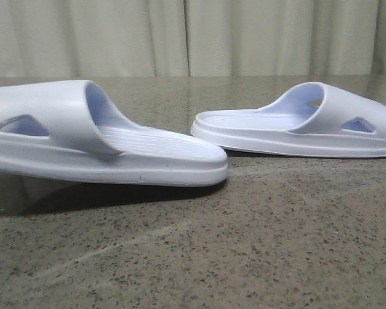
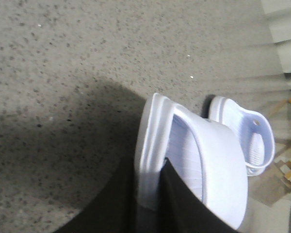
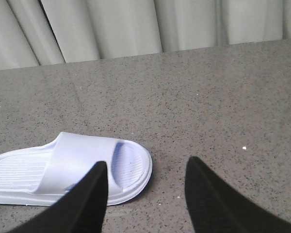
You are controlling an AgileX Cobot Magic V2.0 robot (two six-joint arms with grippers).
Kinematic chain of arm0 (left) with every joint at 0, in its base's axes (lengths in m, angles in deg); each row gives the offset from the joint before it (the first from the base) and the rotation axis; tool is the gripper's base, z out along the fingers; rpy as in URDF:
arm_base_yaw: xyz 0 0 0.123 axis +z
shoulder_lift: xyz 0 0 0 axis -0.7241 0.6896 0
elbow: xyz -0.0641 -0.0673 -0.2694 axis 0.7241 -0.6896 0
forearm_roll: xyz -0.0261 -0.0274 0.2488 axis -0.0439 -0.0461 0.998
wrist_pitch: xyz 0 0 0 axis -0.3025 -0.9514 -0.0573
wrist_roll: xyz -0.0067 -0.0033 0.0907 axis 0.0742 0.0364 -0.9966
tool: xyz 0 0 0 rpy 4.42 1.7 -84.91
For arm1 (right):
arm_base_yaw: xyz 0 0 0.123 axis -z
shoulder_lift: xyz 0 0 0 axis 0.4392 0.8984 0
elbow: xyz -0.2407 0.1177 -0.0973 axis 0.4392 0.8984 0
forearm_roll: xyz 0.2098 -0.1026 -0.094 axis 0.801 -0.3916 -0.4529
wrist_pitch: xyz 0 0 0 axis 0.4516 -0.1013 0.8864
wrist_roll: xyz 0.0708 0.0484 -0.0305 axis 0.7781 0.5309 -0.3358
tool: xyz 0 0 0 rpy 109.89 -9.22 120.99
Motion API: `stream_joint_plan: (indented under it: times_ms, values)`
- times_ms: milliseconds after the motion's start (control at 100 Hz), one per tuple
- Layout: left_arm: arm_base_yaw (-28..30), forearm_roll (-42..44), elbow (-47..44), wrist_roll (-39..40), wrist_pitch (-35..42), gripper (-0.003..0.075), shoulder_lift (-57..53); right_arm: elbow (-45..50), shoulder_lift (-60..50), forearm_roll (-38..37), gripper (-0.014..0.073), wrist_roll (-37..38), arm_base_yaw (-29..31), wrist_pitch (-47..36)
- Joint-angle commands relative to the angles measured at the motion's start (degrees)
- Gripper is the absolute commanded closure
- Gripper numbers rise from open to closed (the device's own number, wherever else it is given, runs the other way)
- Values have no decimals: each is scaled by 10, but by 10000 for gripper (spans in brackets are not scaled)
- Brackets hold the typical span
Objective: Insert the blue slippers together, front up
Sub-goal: 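Lift the gripped slipper up off the table with the left gripper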
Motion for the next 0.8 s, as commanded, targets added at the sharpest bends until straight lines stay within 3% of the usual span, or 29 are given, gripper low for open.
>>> stream_joint_plan:
  times_ms: [0, 500, 790]
  values:
    - [-1, -51, 23, -1, -18, 700, -18, -21, 9, -1, 284, 0, 0, -49]
    - [-1, -213, 24, -75, -38, 700, -63, -20, 21, -14, 284, 0, 0, -92]
    - [-1, -242, 24, -77, 11, 700, -63, -20, 143, -9, 284, 0, 0, -125]
